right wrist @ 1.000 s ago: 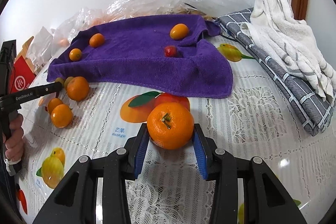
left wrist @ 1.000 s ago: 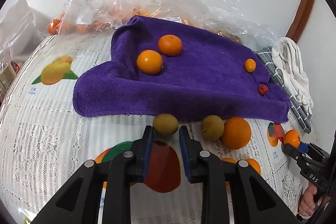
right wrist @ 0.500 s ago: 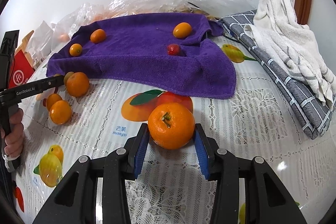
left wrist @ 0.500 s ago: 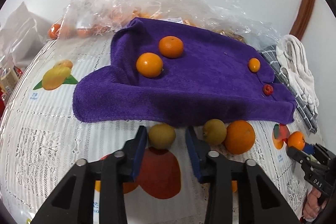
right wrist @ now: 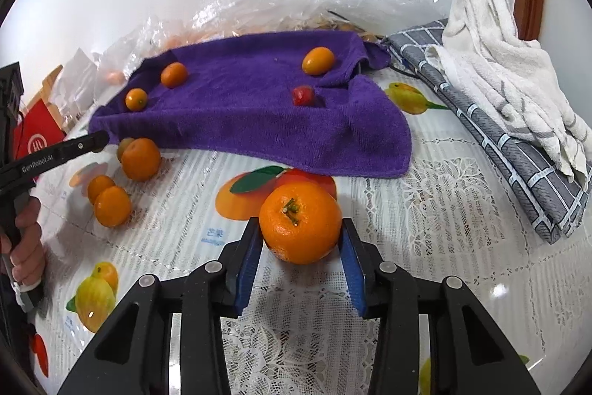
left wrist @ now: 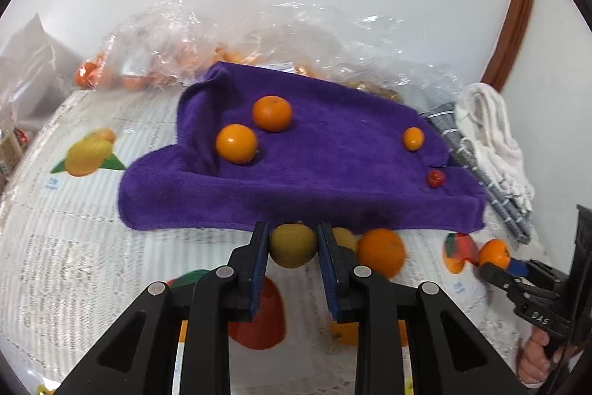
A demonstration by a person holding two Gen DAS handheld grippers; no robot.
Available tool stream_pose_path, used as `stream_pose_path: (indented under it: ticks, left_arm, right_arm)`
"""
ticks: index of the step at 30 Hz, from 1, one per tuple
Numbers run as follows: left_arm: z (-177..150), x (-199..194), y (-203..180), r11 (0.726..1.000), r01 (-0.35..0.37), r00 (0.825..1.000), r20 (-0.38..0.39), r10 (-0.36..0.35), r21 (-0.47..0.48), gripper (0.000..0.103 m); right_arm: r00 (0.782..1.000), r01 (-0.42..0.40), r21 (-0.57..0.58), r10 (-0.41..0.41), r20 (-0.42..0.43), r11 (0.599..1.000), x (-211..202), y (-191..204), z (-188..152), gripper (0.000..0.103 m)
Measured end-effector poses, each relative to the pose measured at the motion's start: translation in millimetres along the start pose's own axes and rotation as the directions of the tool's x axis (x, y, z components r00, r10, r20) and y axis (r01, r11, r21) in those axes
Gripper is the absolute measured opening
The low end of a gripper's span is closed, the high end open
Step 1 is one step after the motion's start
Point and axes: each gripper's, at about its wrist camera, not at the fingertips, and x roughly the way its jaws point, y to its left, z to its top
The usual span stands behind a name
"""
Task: Organize fruits
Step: 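Close the left gripper on the small yellow-green fruit, then carry the large orange and yellow fruit in both grippers over the towel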
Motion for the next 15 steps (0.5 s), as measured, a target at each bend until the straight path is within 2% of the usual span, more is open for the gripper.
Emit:
stream_pose_path:
  ticks: [3, 7, 12, 15]
  left_arm:
    - [0.7, -4.7, 1.0, 1.0, 0.024, 0.999, 0.024, -0.024, -0.01, 0.025]
    - [3.1, -10.8, 3.0, 0.999, 0.036, 0.998, 0.043, -0.035, -0.028, 0.025]
    - [4.0, -14.2, 3.9, 0.999, 0.019, 0.998, 0.061, -0.017, -0.031, 0.025]
    - [5.2, -18.5, 4.0, 0.999, 0.016, 0.997, 0.079, -0.013, -0.034, 0.025]
  right_arm:
    - [1.0, -0.019, 0.009, 0.019, 0.013, 1.0, -3.5, -1.5, -0.7, 0.041]
    - [1.0, 0.001, 0.005, -0.001, 0.031, 1.0, -9.0, 1.0, -0.3, 0.041]
    - [0.998, -0.024, 0.036, 0.022, 0.057, 0.999, -22.0, 2.5, 4.6, 0.041]
    - [0.997, -0.013, 0.02, 0.011, 0.08, 1.0, -31.3, 6.3, 10.8, 0.041]
